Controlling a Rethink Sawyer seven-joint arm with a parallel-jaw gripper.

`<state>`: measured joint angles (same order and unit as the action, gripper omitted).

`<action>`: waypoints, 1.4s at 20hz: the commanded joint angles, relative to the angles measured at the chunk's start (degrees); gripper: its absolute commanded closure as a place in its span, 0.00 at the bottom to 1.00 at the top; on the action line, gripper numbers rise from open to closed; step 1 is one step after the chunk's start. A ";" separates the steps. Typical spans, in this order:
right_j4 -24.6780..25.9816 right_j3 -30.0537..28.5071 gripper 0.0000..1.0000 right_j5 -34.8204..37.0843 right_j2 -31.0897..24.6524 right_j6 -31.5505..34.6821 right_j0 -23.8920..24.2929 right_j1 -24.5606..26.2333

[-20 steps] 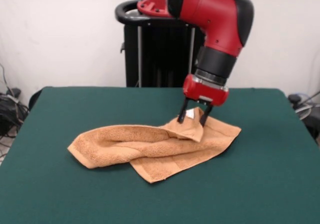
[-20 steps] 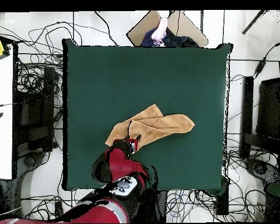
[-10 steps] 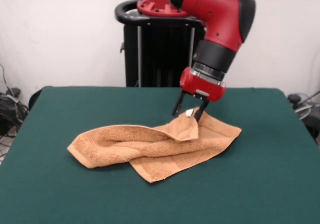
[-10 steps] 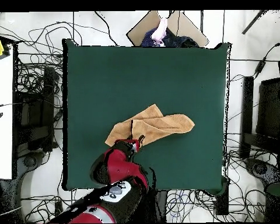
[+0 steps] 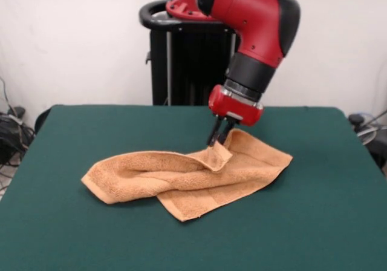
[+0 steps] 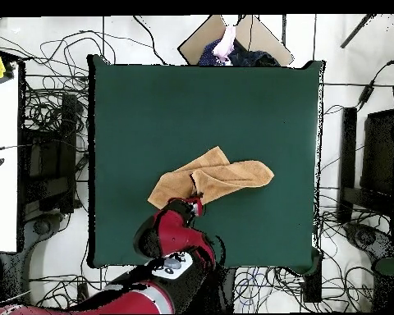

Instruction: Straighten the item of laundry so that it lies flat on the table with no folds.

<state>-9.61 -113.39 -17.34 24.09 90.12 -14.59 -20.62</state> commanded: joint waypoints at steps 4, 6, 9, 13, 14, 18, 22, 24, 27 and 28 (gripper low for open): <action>3.48 -2.14 1.00 2.59 -12.21 15.02 8.44 -13.09; 6.00 -5.16 1.00 9.27 -15.34 13.02 12.39 -20.71; 7.69 -10.69 1.00 15.35 -14.07 10.33 13.91 -28.09; 11.41 -17.61 1.00 15.93 -10.19 8.86 15.42 -32.85; 12.21 -18.55 1.00 15.02 -9.15 8.84 15.45 -32.95; 15.67 -22.03 1.00 1.77 -7.78 13.31 17.00 -26.79; 15.56 -23.64 1.00 -11.01 -6.67 18.66 17.30 -19.40; 15.97 -24.08 1.00 -14.11 -6.79 19.54 18.28 -16.29; 19.48 -24.06 1.00 -16.02 -6.54 17.02 21.51 -12.50; 21.91 -23.85 1.00 -16.91 -6.88 16.06 23.54 -11.19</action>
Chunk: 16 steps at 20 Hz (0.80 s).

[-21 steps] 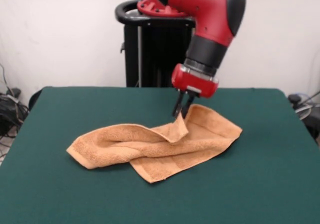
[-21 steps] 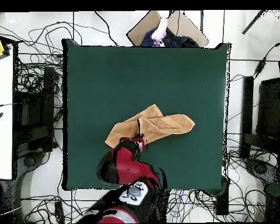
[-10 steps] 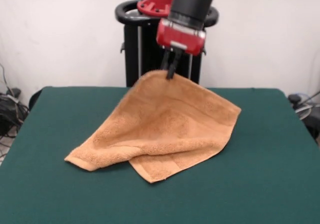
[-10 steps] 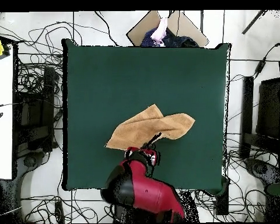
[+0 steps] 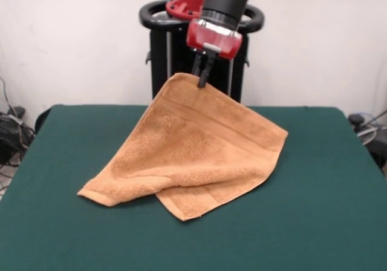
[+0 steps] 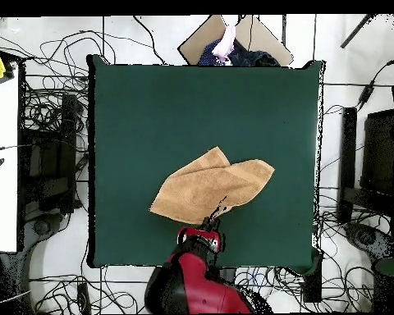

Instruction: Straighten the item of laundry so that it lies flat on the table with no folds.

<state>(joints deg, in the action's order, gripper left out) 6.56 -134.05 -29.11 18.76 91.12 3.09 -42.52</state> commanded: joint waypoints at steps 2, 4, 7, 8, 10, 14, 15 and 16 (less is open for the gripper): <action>10.67 -1.88 1.00 -10.51 -1.59 14.58 10.01 16.15; 15.43 0.73 1.00 -12.30 -2.39 12.99 14.37 21.09; 20.72 4.48 1.00 -14.86 -2.64 11.25 18.93 27.76; 22.15 5.46 1.00 -14.68 -2.76 10.65 20.22 29.47; 24.38 7.18 1.00 -14.39 -2.69 9.69 22.43 32.98; 26.10 9.57 1.00 -16.75 -1.56 8.38 24.71 38.32; 26.04 10.52 1.00 -17.95 -1.25 8.11 25.09 39.99; 25.67 11.52 1.00 -18.95 -1.19 7.91 25.30 41.47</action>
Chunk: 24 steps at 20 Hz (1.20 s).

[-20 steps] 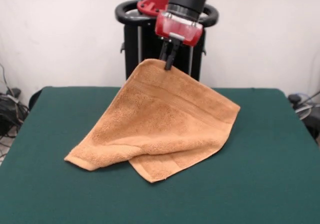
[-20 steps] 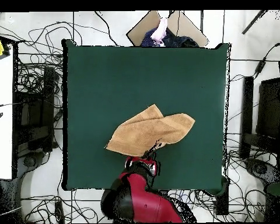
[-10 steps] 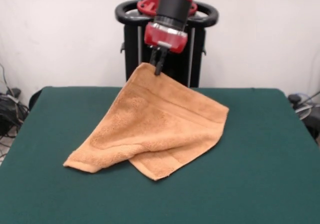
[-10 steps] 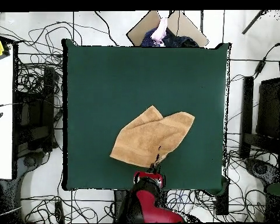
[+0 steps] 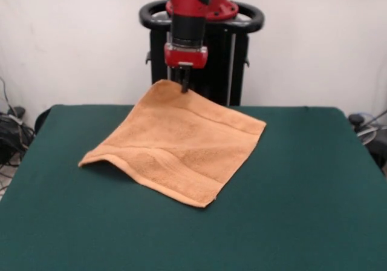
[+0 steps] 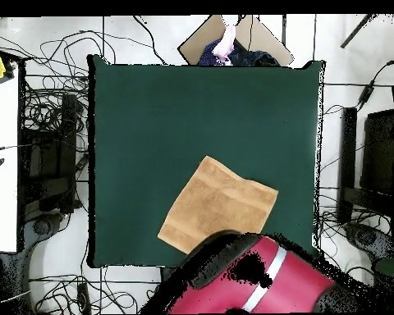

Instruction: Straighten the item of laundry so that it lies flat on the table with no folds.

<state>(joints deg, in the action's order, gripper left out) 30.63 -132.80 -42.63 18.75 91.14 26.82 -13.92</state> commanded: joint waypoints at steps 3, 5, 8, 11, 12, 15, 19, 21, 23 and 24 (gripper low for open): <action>1.33 12.58 1.00 -6.28 -1.56 7.31 2.22 14.64; 0.99 13.32 1.00 -6.55 -1.80 7.13 2.21 14.88; 0.31 13.92 1.00 -6.47 -2.22 7.39 1.84 14.61; -0.25 14.24 1.00 -6.64 -2.52 7.64 1.28 14.47; -0.20 14.34 1.00 -6.39 -2.69 7.75 1.25 14.31; -0.09 13.52 1.00 -4.81 -3.10 8.20 0.98 12.36; -0.63 10.66 1.00 -4.70 -2.20 8.33 -0.15 10.60; -1.36 9.32 1.00 -5.98 -1.49 8.56 -0.75 10.81; -2.40 8.09 1.00 -7.54 -0.46 8.89 -1.29 11.48; -2.94 7.43 1.00 -8.35 0.10 9.14 -1.48 11.96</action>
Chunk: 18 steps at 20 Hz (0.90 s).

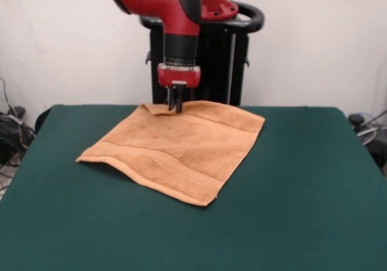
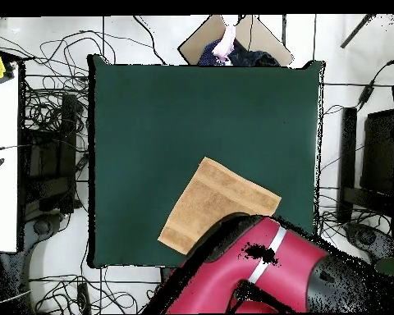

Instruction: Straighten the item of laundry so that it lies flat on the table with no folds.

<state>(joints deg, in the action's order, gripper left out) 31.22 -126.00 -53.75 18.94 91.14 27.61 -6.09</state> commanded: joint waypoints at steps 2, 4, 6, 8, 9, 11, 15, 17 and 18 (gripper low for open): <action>-4.97 -0.63 1.00 -2.21 1.34 10.18 -2.24 7.68; -6.18 -1.59 1.00 -6.00 2.30 11.03 -2.37 10.93; -6.88 -1.98 1.00 -8.40 2.58 11.55 -2.49 13.66; -7.43 -2.28 1.00 -10.33 2.36 12.11 -2.54 16.04; -7.66 -2.39 1.00 -11.07 2.18 12.27 -2.51 16.88; -7.49 -2.19 1.00 -11.18 1.67 11.91 -2.36 17.28; -5.36 -1.23 0.00 -8.42 0.52 10.33 -2.33 15.64; -4.60 -0.91 0.00 -4.50 -0.83 10.03 -2.35 13.82; -3.50 -0.67 0.00 0.10 -2.31 10.04 -1.78 12.17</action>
<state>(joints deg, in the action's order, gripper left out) 23.85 -123.49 -78.79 21.07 91.14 26.09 -0.89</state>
